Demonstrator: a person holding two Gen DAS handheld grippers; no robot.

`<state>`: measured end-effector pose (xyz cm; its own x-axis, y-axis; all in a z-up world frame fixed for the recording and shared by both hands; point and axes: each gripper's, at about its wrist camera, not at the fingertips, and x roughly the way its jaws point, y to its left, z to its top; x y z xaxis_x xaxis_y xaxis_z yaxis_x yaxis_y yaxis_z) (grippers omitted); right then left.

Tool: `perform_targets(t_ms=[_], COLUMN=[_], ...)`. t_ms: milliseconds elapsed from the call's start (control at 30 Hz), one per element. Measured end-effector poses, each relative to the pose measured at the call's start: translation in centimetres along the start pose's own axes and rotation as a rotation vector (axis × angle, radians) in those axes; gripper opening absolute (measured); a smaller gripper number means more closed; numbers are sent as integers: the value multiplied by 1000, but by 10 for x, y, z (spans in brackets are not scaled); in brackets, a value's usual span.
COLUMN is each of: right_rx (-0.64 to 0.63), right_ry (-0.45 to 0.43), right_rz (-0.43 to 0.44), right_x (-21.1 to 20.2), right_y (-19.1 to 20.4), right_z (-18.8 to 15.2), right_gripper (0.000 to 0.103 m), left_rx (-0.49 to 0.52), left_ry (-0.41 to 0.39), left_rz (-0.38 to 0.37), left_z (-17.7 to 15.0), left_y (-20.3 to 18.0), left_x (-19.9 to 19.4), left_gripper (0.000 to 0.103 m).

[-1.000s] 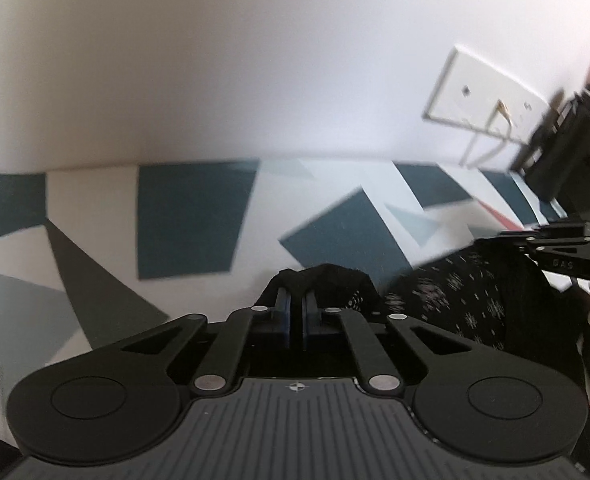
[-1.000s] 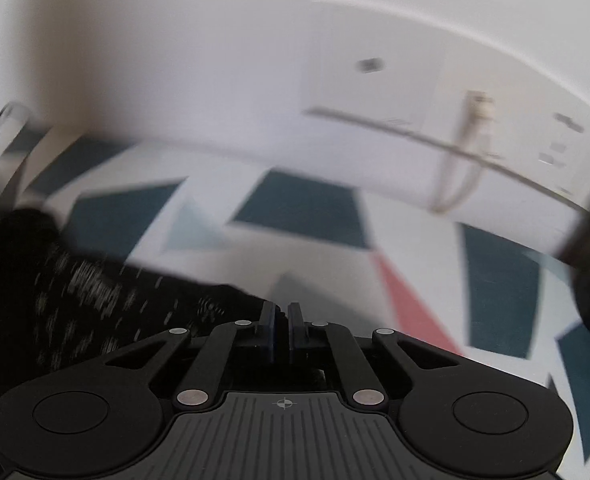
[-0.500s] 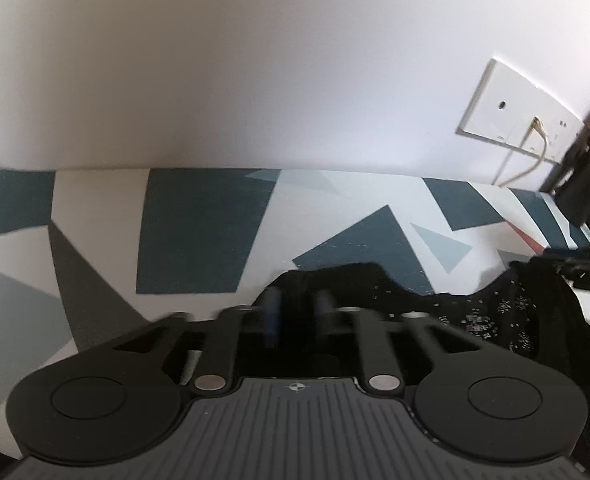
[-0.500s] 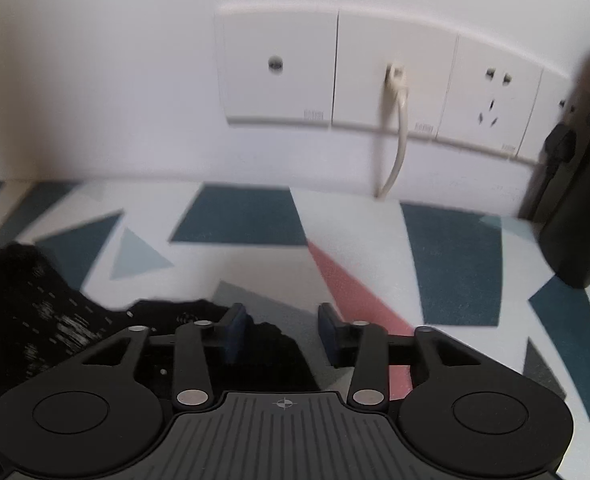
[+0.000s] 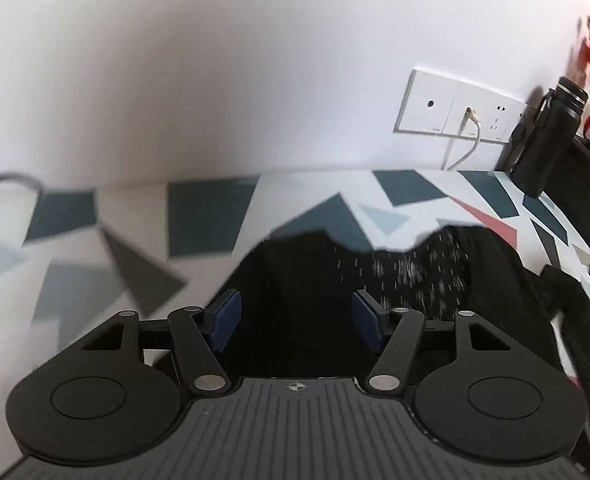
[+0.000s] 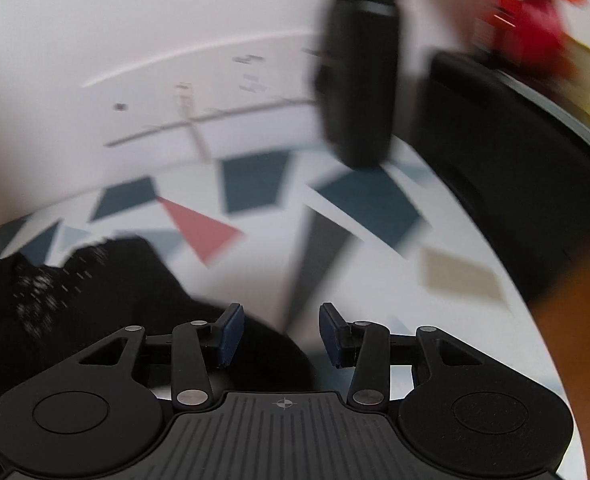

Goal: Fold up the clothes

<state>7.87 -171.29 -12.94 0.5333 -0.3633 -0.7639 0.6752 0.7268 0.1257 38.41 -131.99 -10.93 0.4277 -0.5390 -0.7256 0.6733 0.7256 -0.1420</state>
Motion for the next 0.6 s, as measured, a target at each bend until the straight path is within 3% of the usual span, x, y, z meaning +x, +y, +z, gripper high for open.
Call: perform_targets(t_ms=[133, 267, 433, 500, 567, 600], right_rx=[48, 27, -47, -111, -141, -144], right_ry=[70, 170, 174, 162, 144, 141], right_rz=[-3, 8, -8, -18, 11, 19], right_x=[-26, -29, -33, -34, -31, -28], right_y=[-16, -13, 3, 11, 15, 16], right_z=[-40, -83, -106, -107, -103, -99], right_gripper=[39, 42, 50, 41, 12, 8], left_rx=[-40, -10, 4, -7, -2, 5], left_ry=[65, 160, 176, 179, 175, 170], left_rz=[-16, 10, 84, 90, 96, 100], left_z=[-28, -60, -80, -85, -89, -90], left_y=[0, -8, -8, -6, -7, -8], left_x=[-21, -18, -11, -10, -9, -10], left_gripper=[63, 63, 63, 68, 71, 74])
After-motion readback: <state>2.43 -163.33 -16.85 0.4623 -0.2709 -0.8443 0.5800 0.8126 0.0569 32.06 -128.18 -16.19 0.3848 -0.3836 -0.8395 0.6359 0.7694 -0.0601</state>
